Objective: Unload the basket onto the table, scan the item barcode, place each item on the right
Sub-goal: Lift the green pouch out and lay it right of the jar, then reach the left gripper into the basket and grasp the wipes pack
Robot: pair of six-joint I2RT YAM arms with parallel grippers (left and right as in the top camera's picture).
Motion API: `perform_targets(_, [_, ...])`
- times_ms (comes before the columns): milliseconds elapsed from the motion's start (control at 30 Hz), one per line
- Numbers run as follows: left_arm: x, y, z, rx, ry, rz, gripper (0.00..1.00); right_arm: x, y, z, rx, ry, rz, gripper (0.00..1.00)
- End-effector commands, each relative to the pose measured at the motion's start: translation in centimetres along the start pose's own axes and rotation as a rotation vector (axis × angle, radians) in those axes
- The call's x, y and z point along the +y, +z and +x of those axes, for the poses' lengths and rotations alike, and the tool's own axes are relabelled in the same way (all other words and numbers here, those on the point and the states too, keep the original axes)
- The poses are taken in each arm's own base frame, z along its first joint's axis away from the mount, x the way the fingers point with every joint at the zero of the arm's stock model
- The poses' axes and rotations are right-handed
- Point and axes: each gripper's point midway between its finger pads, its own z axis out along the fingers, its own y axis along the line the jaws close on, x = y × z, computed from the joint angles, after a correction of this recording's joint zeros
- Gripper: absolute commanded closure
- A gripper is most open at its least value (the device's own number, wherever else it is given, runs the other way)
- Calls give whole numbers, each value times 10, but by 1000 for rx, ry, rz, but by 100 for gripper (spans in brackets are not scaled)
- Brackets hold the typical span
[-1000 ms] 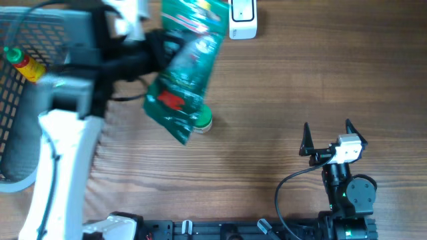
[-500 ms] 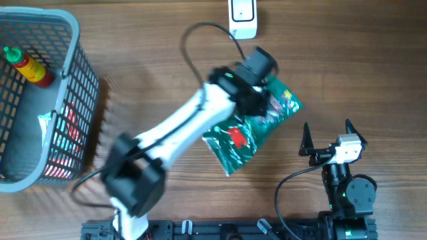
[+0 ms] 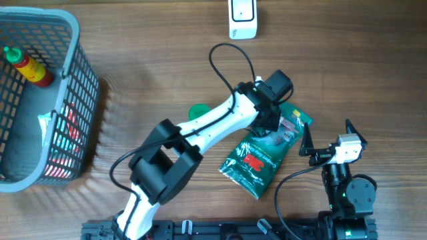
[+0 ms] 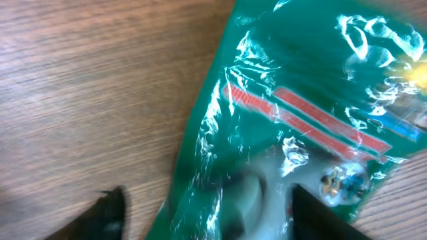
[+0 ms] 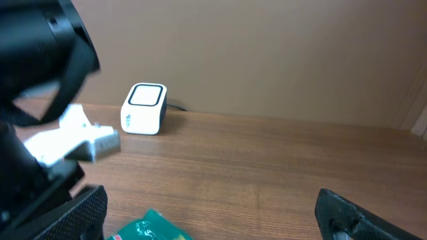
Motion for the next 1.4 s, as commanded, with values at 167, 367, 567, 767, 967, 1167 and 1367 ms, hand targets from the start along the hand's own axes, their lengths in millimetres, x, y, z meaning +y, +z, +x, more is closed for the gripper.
perform_targets(167, [18, -134, -71, -316, -45, 98, 17, 2, 0, -2, -9, -8, -8, 0])
perform_targets(367, [50, -233, -96, -542, -35, 116, 0, 2, 0, -2, -9, -8, -8, 0])
perform_targets(567, [140, -328, -103, -799, -205, -83, 0, 2, 0, -2, -9, -8, -8, 0])
perform_targets(767, [247, -404, -81, -978, -473, -260, 0, 2, 0, -2, -9, -8, -8, 0])
perform_targets(967, [366, -417, -10, -933, -977, -413, 0, 2, 0, -2, -9, -7, -8, 0])
perform_targets(1167, [461, -377, 83, -716, -1441, -490, 0, 2, 0, -2, -9, -8, -8, 0])
perform_targets(1367, [505, -326, 115, -586, -1554, -373, 0, 2, 0, -2, -9, -8, -8, 0])
